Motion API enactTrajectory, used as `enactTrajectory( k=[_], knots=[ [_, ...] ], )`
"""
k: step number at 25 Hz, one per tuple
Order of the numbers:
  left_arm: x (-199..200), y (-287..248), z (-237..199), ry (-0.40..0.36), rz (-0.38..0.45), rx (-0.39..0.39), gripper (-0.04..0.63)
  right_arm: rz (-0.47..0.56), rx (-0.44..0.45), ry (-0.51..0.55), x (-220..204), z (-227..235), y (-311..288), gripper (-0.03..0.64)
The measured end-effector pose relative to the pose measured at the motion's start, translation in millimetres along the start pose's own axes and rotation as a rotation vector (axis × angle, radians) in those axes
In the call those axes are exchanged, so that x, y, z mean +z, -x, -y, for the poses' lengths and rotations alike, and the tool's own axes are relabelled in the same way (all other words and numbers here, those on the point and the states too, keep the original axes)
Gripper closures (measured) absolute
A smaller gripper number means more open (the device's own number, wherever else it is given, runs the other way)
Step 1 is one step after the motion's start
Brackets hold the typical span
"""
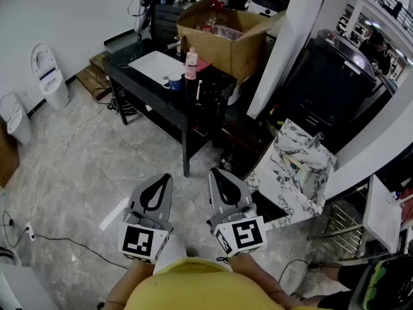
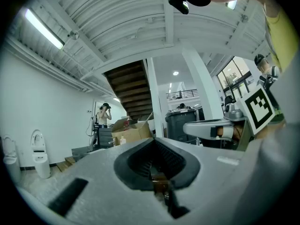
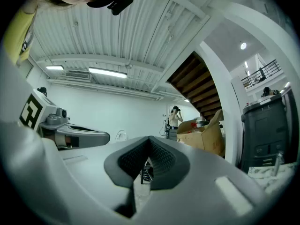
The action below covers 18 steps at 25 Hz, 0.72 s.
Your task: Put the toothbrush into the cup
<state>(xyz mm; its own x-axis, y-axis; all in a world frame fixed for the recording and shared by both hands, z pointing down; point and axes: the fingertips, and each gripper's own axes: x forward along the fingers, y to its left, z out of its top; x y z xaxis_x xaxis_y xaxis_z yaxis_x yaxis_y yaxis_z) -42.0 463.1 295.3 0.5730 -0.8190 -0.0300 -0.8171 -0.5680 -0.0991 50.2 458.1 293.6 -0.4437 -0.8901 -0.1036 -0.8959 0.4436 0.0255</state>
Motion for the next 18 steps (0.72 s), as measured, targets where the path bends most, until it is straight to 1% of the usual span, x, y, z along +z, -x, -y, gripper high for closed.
enactTrajectory(
  k=[4,9,14,18],
  knots=[
    [-8.7,-13.3,-6.3,0.022,-0.003,0.002,0.594,-0.012,-0.004,0.004,-7.6,8.3,-12.8,0.604],
    [-15.8,-39.1,-29.3,0.025,0.005,-0.001,0.594,-0.014,-0.005,-0.007,-17.5,20.4,-45.3,0.604],
    [-18.1,-84.9,-76.9,0.016,0.020,-0.009,0.594,-0.015,-0.011,0.001,-25.1,39.2,-111.0,0.603],
    [-16.7,-128.4,-116.0,-0.002,0.031,-0.030,0.594,-0.007,-0.025,0.010,-25.8,57.1,-168.6,0.603]
  ],
)
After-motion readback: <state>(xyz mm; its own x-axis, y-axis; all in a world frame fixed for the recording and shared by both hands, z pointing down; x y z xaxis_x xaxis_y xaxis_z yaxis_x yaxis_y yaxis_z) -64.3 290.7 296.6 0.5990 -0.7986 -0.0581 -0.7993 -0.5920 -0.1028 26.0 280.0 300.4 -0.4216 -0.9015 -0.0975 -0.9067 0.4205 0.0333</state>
